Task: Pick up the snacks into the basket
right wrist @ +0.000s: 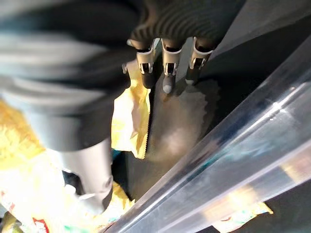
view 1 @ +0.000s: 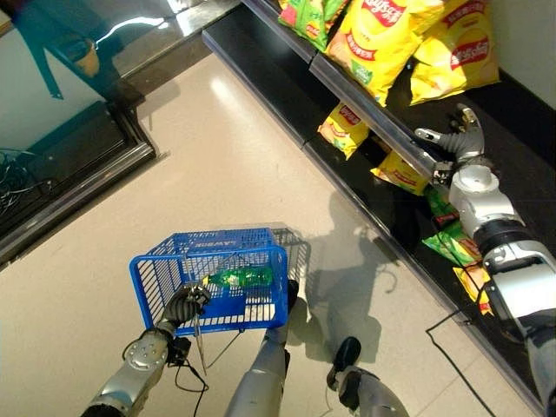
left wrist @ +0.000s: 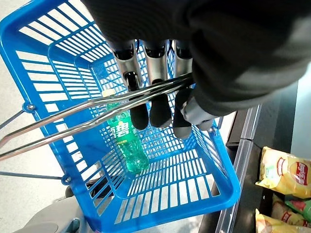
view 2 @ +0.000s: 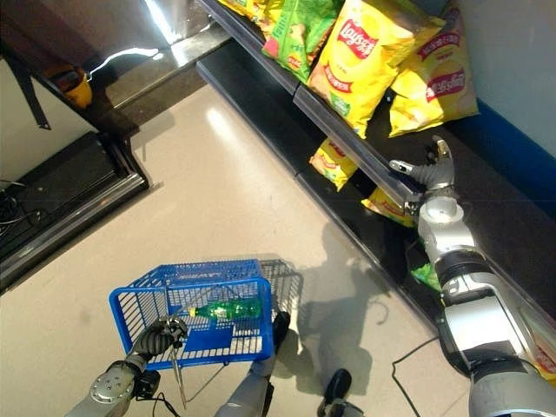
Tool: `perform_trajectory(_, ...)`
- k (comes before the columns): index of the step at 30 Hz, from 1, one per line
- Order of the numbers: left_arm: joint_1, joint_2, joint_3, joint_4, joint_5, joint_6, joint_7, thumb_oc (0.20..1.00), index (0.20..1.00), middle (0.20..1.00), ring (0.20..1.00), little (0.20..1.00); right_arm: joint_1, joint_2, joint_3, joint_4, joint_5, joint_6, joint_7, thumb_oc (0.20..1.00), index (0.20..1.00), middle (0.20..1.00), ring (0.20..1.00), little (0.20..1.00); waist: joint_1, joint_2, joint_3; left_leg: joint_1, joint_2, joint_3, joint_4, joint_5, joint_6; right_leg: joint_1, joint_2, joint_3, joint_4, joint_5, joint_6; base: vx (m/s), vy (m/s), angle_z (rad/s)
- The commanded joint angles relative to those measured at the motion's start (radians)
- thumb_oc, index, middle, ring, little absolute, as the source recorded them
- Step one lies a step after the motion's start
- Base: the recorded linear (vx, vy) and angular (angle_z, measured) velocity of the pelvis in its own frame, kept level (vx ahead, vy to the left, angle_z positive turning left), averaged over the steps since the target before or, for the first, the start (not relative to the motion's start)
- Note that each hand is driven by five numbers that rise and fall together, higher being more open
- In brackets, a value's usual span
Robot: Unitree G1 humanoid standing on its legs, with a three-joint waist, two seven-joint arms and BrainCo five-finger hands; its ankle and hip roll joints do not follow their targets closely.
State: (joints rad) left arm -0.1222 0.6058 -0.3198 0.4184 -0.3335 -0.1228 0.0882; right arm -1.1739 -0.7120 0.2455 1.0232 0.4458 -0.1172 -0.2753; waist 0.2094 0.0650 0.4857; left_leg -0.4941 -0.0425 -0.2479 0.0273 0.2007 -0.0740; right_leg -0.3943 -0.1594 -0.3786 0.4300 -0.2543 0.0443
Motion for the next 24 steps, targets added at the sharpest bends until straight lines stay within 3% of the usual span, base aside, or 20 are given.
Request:
perform_trajectory(1, -0.006, 0.034, -0.013, -0.081, 0.001, -0.071, 0.016, 0.2, 0.2, 0.2, 0.2, 0.2, -0.065, -0.062, 0.068, -0.028, 0.059, -0.039, -0.001, 1.0, 1.0, 1.0, 1.0, 1.0, 0.026, 0.025, 0.021, 0.033, 0.003, 0.012, -0.007, -0.051, -0.03, -0.003, -0.065, 0.021, 0.025, 0.012, 0.079, 0.03, -0.032, 0.28)
perform_trajectory(11, -0.016, 0.04, -0.044, -0.073, 0.015, -0.074, 0.014, 0.2, 0.2, 0.2, 0.2, 0.2, -0.154, -0.105, 0.096, 0.02, 0.071, -0.049, -0.014, 1.0, 1.0, 1.0, 1.0, 1.0, 0.045, 0.025, 0.019, 0.033, -0.008, -0.034, -0.04, -0.029, -0.033, -0.004, -0.081, -0.011, 0.06, -0.024, 0.071, 0.02, -0.047, 0.15)
perform_trajectory(24, -0.028, 0.043, -0.053, -0.057, 0.029, -0.079, 0.018, 0.2, 0.2, 0.2, 0.2, 0.2, -0.101, -0.128, 0.053, -0.007, 0.093, -0.071, -0.029, 1.0, 1.0, 1.0, 1.0, 1.0, 0.048, 0.007, 0.006, 0.039, -0.029, -0.049, -0.004, -0.056, -0.027, 0.061, -0.09, -0.031, 0.013, -0.001, 0.081, 0.03, -0.001, 0.08)
